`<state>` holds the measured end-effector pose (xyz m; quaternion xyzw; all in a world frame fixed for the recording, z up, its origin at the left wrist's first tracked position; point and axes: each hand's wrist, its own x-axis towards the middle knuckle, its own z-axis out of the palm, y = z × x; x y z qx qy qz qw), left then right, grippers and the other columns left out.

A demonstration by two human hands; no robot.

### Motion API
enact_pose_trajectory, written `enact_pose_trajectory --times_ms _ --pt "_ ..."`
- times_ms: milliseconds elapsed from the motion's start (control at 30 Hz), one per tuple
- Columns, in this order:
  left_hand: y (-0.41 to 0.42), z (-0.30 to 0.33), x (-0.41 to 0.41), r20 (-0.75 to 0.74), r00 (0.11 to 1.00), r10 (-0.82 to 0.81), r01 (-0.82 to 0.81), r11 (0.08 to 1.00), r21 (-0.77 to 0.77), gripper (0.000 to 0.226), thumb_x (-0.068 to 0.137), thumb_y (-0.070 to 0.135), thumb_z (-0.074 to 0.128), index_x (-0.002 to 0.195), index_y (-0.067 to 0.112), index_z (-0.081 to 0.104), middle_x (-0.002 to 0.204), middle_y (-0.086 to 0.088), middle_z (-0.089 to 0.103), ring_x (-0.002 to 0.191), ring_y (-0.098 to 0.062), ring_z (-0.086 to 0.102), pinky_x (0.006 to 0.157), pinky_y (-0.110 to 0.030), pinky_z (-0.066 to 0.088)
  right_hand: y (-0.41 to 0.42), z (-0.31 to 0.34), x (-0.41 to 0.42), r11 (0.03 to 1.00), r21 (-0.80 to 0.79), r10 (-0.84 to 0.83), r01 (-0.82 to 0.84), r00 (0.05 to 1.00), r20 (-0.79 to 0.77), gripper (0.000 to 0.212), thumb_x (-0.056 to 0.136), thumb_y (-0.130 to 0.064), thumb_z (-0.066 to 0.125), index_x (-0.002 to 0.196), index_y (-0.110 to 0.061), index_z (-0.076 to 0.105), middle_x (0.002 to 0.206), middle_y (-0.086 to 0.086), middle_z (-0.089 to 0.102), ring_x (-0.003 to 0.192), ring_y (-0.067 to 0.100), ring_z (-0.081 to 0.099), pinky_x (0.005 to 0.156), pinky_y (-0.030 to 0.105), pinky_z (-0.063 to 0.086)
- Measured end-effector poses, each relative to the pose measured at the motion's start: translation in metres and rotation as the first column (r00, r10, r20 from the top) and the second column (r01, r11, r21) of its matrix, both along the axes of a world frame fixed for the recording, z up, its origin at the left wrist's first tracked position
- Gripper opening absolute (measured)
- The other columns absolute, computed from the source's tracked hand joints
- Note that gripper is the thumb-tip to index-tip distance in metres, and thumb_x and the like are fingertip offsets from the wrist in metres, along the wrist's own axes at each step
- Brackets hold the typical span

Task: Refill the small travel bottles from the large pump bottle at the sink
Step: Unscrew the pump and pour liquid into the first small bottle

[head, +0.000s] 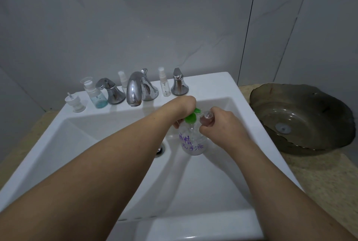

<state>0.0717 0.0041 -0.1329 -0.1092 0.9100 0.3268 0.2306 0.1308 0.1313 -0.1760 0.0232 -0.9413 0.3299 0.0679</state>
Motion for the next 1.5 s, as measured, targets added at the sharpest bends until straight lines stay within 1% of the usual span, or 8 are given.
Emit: enact_pose_trajectory --times_ms 367,500,700,933,1000,1167,1267,1500 --pt "-0.002 0.006 0.001 0.017 1.0 -0.015 0.015 1.0 -0.013 0.041 0.092 0.024 0.026 0.102 -0.002 0.057 0.087 -0.02 0.061 0.068 -0.034 0.058 0.068 -0.036 0.054 0.001 0.001 0.002 1.0 -0.002 0.01 -0.01 1.0 0.0 0.023 0.076 -0.03 0.067 0.08 -0.025 0.045 0.066 -0.014 0.045 0.071 0.018 0.049 0.063 0.026 0.035" --pt "0.0 0.006 0.002 0.001 1.0 -0.018 0.018 0.999 -0.032 0.04 0.092 0.019 0.027 0.104 -0.004 0.057 0.087 -0.022 0.06 0.07 -0.036 0.059 0.075 -0.041 0.057 0.0 0.0 0.001 1.0 -0.006 0.007 -0.007 1.0 0.0 0.023 0.076 -0.03 0.067 0.08 -0.025 0.045 0.066 -0.013 0.046 0.072 0.019 0.05 0.063 0.026 0.035" --pt "0.003 0.004 0.001 -0.018 0.999 -0.026 0.025 0.997 -0.069 0.039 0.093 0.008 0.03 0.107 -0.013 0.059 0.102 -0.031 0.064 0.09 -0.045 0.067 0.084 -0.05 0.056 0.0 -0.001 0.0 1.0 -0.011 0.002 -0.002 1.0 -0.001 0.023 0.076 -0.03 0.066 0.079 -0.025 0.044 0.067 -0.013 0.046 0.072 0.02 0.051 0.062 0.027 0.036" --pt "0.005 0.003 0.004 -0.063 0.991 -0.114 0.101 0.978 -0.183 0.032 0.091 -0.002 0.032 0.098 -0.015 0.06 0.101 -0.035 0.065 0.087 -0.046 0.068 0.083 -0.051 0.056 0.0 -0.001 -0.001 1.0 -0.012 0.01 -0.01 1.0 -0.005 0.023 0.076 -0.029 0.066 0.081 -0.024 0.045 0.067 -0.014 0.044 0.074 0.02 0.051 0.064 0.027 0.036" --pt "0.006 0.003 0.005 -0.083 0.983 -0.166 0.142 0.961 -0.239 0.028 0.092 -0.004 0.034 0.093 -0.013 0.06 0.101 -0.033 0.066 0.088 -0.044 0.069 0.083 -0.05 0.057 0.0 -0.001 -0.001 1.0 -0.013 0.009 -0.009 1.0 -0.002 0.022 0.076 -0.029 0.066 0.081 -0.024 0.045 0.067 -0.014 0.045 0.074 0.019 0.051 0.064 0.027 0.036" --pt "0.01 0.006 0.008 -0.132 0.962 -0.239 0.181 0.921 -0.345 0.027 0.092 -0.005 0.039 0.102 -0.01 0.063 0.105 -0.024 0.066 0.086 -0.034 0.064 0.087 -0.041 0.055 0.0 -0.002 0.0 1.0 -0.006 0.014 -0.014 1.0 0.001 0.029 0.076 -0.028 0.066 0.07 -0.028 0.038 0.067 -0.014 0.045 0.071 0.017 0.05 0.063 0.026 0.035" --pt "0.006 0.0 0.004 -0.096 0.975 -0.2 0.164 0.942 -0.294 0.026 0.09 -0.004 0.037 0.092 -0.012 0.062 0.097 -0.028 0.068 0.082 -0.04 0.069 0.08 -0.048 0.058 0.0 -0.002 0.0 1.0 -0.008 0.012 -0.012 1.0 0.004 0.032 0.075 -0.028 0.066 0.068 -0.029 0.036 0.066 -0.014 0.045 0.07 0.017 0.049 0.063 0.026 0.035" --pt "0.001 0.0 0.0 -0.024 1.0 -0.006 0.005 1.0 -0.026 0.043 0.091 0.018 0.027 0.105 -0.007 0.06 0.099 -0.028 0.066 0.087 -0.043 0.067 0.081 -0.049 0.058 0.0 0.001 0.0 1.0 0.005 0.014 -0.014 1.0 0.019 0.033 0.076 -0.029 0.067 0.067 -0.028 0.036 0.066 -0.014 0.045 0.069 0.016 0.048 0.062 0.026 0.034"
